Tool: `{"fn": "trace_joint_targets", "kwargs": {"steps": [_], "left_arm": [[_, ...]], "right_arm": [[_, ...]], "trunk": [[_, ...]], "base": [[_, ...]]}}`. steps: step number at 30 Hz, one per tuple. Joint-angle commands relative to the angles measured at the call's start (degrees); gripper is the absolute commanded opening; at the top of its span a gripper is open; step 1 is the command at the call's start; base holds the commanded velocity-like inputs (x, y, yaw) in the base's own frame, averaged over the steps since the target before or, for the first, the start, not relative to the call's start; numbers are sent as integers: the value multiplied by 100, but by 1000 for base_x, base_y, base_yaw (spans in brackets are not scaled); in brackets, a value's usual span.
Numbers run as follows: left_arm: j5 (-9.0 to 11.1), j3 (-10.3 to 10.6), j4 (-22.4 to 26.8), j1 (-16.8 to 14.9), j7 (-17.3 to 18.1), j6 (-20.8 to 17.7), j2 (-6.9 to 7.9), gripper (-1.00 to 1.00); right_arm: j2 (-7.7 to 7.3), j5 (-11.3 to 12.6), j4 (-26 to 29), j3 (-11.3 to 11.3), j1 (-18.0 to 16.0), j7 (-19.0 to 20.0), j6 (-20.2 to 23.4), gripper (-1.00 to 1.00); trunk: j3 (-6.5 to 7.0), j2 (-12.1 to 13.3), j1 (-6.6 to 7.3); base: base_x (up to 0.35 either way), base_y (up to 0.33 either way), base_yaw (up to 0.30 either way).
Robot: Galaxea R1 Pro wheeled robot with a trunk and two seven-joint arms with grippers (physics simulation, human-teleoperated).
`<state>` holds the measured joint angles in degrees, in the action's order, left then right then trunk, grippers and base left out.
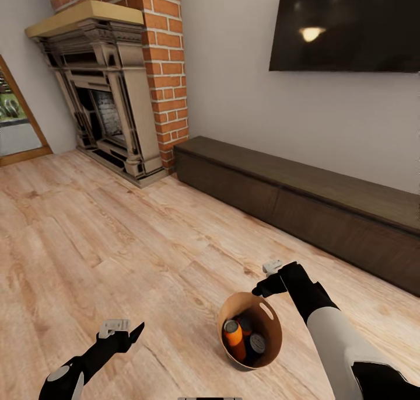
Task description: Put the three can of soda from the living room inside the tash can in the kitchen.
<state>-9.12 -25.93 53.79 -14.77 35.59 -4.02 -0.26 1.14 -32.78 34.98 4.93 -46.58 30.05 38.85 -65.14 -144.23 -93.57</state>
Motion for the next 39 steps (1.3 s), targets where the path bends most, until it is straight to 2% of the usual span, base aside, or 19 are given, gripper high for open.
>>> {"fn": "trace_joint_targets", "kwargs": {"steps": [1, 39], "left_arm": [[-1, 0, 0, 0, 0, 0, 0, 100], [-3, 6, 9, -8, 9, -105, 0, 100]], "right_arm": [[0, -1, 0, 0, 0, 0, 0, 100], [0, -17, 0, -10, 7, 18, 0, 100]], "trunk": [[23, 2, 2], [865, 53, 100]], "base": [[0, 0, 0], [0, 0, 0]]}}
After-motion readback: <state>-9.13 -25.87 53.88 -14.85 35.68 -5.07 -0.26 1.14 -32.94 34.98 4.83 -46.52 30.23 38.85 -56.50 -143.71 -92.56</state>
